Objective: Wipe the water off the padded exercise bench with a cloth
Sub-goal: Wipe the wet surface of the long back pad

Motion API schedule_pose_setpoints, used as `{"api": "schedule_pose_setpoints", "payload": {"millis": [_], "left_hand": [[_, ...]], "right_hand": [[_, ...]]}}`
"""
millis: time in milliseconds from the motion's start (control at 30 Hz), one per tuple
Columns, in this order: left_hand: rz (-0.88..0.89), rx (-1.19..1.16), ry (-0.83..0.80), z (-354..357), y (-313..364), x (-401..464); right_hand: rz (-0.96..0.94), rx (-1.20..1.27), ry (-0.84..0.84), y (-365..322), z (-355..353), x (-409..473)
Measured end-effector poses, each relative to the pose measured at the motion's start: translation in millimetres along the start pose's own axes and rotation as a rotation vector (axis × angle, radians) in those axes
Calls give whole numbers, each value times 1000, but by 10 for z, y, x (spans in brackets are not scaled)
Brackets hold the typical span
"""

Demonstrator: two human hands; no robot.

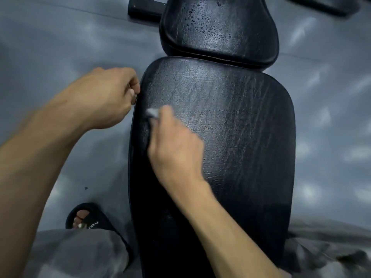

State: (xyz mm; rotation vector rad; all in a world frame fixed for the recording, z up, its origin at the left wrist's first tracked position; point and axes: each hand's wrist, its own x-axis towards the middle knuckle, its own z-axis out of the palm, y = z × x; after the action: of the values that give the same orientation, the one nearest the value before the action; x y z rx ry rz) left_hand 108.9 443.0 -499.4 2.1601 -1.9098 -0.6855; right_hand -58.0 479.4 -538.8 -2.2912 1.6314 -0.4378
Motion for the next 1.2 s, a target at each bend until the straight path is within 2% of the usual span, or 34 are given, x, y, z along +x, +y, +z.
{"api": "schedule_pose_setpoints", "payload": {"millis": [67, 133, 300, 400, 467, 533, 667, 733, 800, 900, 1033, 1133, 1200], "left_hand": [[4, 10, 3, -5, 1, 17], [6, 15, -3, -15, -10, 22], [22, 29, -23, -11, 2, -1], [17, 52, -25, -6, 19, -12], [15, 66, -20, -1, 23, -11], [10, 63, -15, 6, 14, -8], [-7, 60, -6, 0, -2, 5], [-18, 73, -11, -17, 14, 5], [-9, 77, -15, -20, 30, 14], [-6, 80, -9, 1, 34, 15], [-3, 81, 2, 6, 15, 11], [-10, 84, 1, 3, 13, 25], [-16, 98, -5, 3, 32, 36]], "right_hand": [[-86, -50, -23, 11, -32, 25], [-37, -113, 36, 375, -215, 110], [438, -271, 260, 1748, -922, 277], [566, -312, 272, 1914, -954, 271], [508, -270, 282, 1613, -789, 288], [370, -257, 235, 1104, -521, 346], [-71, -328, -13, 76, -13, 340], [-196, -353, -15, 12, 65, 331], [-217, -355, 47, 276, -85, 361], [-76, -399, 40, 975, -506, 507], [244, -466, 175, 1948, -1155, 706], [501, -423, 291, 2278, -1435, 715], [542, -388, 293, 2296, -1412, 716]]}}
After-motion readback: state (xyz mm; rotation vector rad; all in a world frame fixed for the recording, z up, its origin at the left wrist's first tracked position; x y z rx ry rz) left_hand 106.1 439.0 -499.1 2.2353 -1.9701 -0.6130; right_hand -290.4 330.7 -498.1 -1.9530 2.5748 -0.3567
